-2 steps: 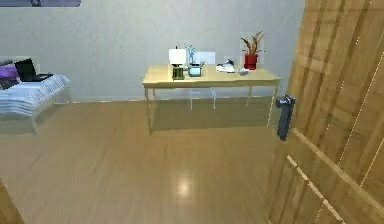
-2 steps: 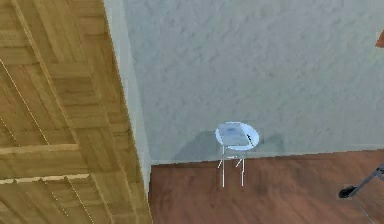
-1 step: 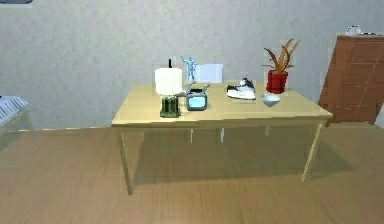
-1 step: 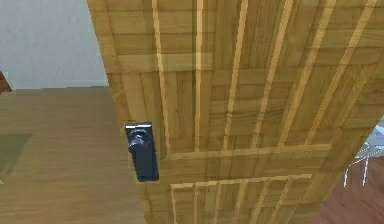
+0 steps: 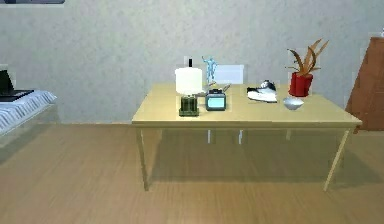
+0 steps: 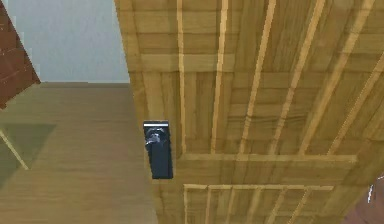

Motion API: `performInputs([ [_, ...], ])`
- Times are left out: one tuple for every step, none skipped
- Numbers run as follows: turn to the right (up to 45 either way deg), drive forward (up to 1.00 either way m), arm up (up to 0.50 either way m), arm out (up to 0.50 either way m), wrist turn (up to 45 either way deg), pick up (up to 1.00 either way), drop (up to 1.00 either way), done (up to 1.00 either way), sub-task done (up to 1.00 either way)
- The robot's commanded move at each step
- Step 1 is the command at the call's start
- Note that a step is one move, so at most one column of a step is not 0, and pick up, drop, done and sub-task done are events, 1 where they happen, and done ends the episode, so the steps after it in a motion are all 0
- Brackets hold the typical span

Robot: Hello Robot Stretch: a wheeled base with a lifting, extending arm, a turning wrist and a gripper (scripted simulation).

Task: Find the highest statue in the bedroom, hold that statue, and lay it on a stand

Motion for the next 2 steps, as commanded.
performInputs([
  [0.0,0.35,0.0,0.0,0.0,0.0,0.0,0.0,0.0],
  [45.0,0.0,0.0,0.0,0.0,0.0,0.0,0.0,0.0],
])
